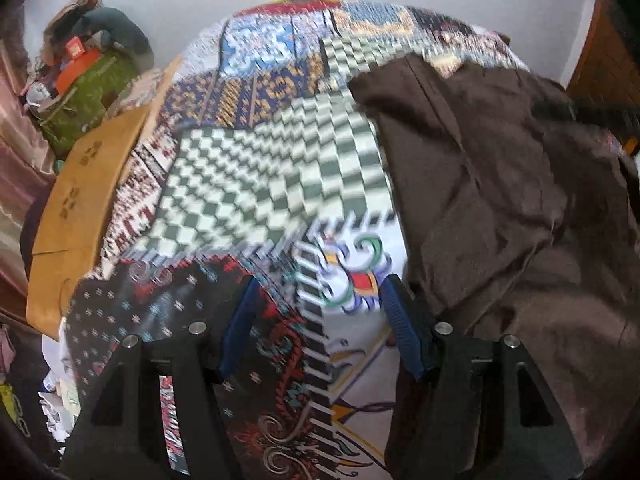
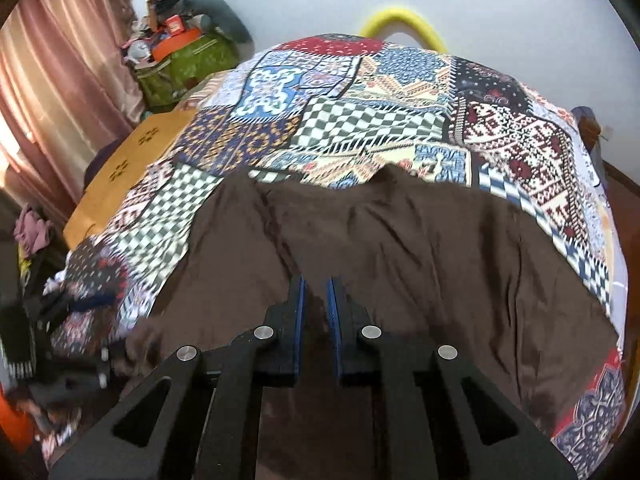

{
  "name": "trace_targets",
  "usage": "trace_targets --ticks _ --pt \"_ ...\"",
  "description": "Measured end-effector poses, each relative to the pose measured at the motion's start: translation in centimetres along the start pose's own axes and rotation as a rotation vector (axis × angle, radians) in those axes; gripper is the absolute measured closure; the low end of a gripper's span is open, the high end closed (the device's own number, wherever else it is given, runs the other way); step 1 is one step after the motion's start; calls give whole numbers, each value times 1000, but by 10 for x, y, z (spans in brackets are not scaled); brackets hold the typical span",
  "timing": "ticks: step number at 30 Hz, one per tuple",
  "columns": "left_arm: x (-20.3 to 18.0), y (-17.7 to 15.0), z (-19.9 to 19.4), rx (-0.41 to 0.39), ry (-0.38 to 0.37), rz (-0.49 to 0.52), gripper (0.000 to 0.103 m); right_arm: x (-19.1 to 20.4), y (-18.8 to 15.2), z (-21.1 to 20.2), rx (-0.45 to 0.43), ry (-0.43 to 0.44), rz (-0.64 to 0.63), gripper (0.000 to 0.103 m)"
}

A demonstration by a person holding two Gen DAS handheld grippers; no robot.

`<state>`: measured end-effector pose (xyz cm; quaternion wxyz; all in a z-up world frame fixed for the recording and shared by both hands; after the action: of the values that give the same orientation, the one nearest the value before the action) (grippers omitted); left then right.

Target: Fold small clothes

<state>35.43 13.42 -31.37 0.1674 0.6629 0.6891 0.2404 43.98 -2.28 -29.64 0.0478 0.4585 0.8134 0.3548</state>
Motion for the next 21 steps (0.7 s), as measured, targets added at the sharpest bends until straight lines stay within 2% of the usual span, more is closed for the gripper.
trace_targets --ticks 2,6,9,11,16,21 --pt "4 16 -7 -26 -13 -31 40 3 -5 -6 -2 15 -17 91" --pt "-3 48 -12 -62 -84 -60 40 15 -16 -12 -14 36 -59 80" --pt "-18 71 -3 -68 -164 -71 40 21 -19 -10 -21 44 -71 73" --pt "-32 81 9 -61 -184 -56 40 24 -22 -5 -16 62 -64 67" --pt "-48 95 34 -56 -127 -11 40 27 -26 6 6 51 -65 65" --pt "-28 90 64 5 -35 -11 40 35 -28 8 23 47 -102 62"
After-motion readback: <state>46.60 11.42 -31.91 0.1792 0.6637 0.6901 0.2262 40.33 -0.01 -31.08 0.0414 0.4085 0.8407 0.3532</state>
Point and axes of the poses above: each gripper's, at about its wrist camera, not at the fingertips, and z roughly the way its jaws point, x to its left, y to its top, the point moved 8 cm from there along z, roughly the way its jaws point, and after that the axes turned 5 degrees about -x, right-handed, at the moved point
